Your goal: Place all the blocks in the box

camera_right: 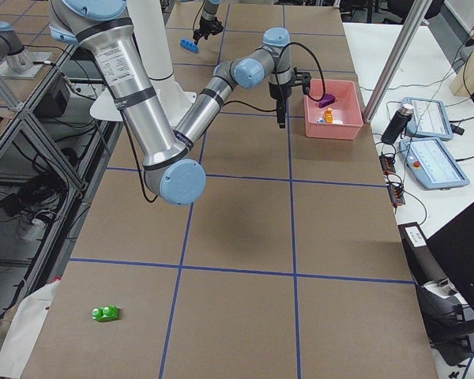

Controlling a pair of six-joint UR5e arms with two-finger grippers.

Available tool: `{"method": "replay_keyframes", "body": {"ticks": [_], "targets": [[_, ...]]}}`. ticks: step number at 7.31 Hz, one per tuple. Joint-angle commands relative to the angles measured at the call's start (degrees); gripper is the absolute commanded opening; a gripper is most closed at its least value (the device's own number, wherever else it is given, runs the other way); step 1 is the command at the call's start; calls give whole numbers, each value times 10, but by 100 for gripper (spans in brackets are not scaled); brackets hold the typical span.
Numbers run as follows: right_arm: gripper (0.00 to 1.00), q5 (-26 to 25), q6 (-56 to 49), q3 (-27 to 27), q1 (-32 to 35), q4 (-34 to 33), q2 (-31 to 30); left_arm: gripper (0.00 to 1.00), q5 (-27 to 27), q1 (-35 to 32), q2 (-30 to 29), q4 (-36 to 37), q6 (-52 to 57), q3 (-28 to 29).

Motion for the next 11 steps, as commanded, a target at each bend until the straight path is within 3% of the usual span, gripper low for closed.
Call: {"method": "replay_keyframes", "body": {"ticks": [1,2,4,5,6,7,9,11], "targets": [[100,-1,0,0,-1,0,0,91,21,63,2,4,-48,2],[100,-1,1,0,-1,0,1,86,45,93,2,4,-74,5],[100,-1,3,1,-1,1,2,84,58,118,2,5,-97,6],[100,-1,4,2,-1,1,2,73,59,118,2,6,-97,7],[100,-1,6,2,-1,1,2,42,59,118,2,7,-97,7],[100,-1,6,2,-1,1,1,0,60,118,2,7,-97,7],[100,0,-1,1,0,1,0,0,96,111,2,5,-98,-4],[100,0,-33,0,9,1,-7,0,117,48,-8,4,-140,-46]]}}
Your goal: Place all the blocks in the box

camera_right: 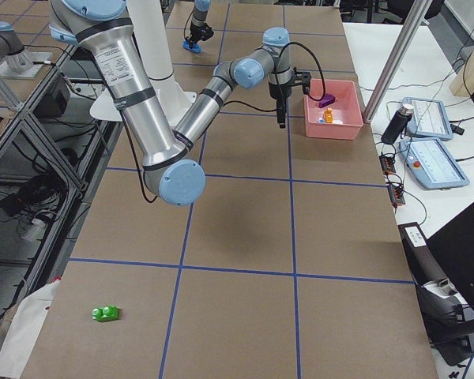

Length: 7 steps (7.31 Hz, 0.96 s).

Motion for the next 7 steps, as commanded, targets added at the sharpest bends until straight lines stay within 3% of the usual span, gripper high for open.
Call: {"method": "replay_keyframes", "body": {"ticks": [1,3,5,7], "targets": [[100,2,-42,0,13,0,-17,0,17,-92,-33,0,-31,-46],[100,3,-96,5,27,3,-48,0,14,-218,-141,1,-34,-49],[100,16,-172,28,52,6,-108,0,12,-299,-253,31,-59,-45],[100,44,-270,36,106,6,-162,0,11,-373,-456,218,-67,-27]]}}
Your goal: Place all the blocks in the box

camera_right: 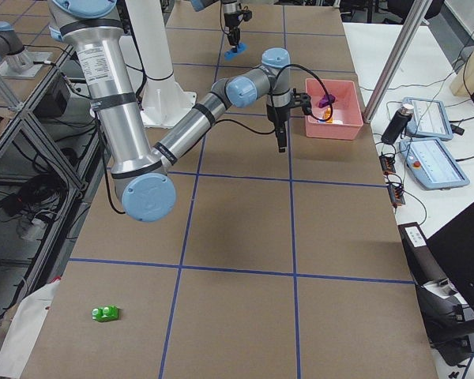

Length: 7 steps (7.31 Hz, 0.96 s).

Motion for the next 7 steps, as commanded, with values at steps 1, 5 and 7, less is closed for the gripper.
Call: {"method": "replay_keyframes", "body": {"ticks": [1,5,7], "targets": [[100,42,-114,7,65,0,-61,0,-1,-80,-212,152,-7,56],[100,67,-181,0,107,128,-205,0,-2,-142,-491,145,-49,380],[100,71,-182,1,107,165,-258,6,-2,-156,-619,132,-94,582]]}}
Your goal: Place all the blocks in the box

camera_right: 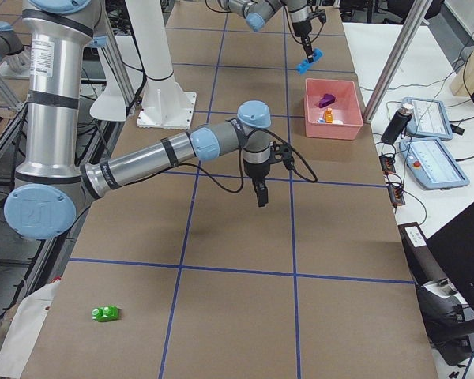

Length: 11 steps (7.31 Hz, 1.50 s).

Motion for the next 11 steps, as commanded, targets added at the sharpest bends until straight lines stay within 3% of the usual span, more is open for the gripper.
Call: {"method": "replay_keyframes", "body": {"ticks": [1,2,4,6,7,9,11], "targets": [[100,3,-1,1,1,22,-47,99,0,-10,-86,-61,-35,177],[100,3,-2,1,2,36,-65,100,-3,-11,-86,-76,-33,183],[100,30,0,-14,9,135,-137,100,-98,-23,-81,-76,-25,177],[100,42,-2,-14,26,159,-217,100,-117,-22,-36,-76,-24,128],[100,43,2,-30,34,241,-278,100,-118,-22,-13,-76,-25,97],[100,42,0,-147,39,428,-349,100,-118,-22,17,-76,-25,54],[100,42,-3,-283,39,583,-378,100,-119,-20,42,-76,-25,24]]}}
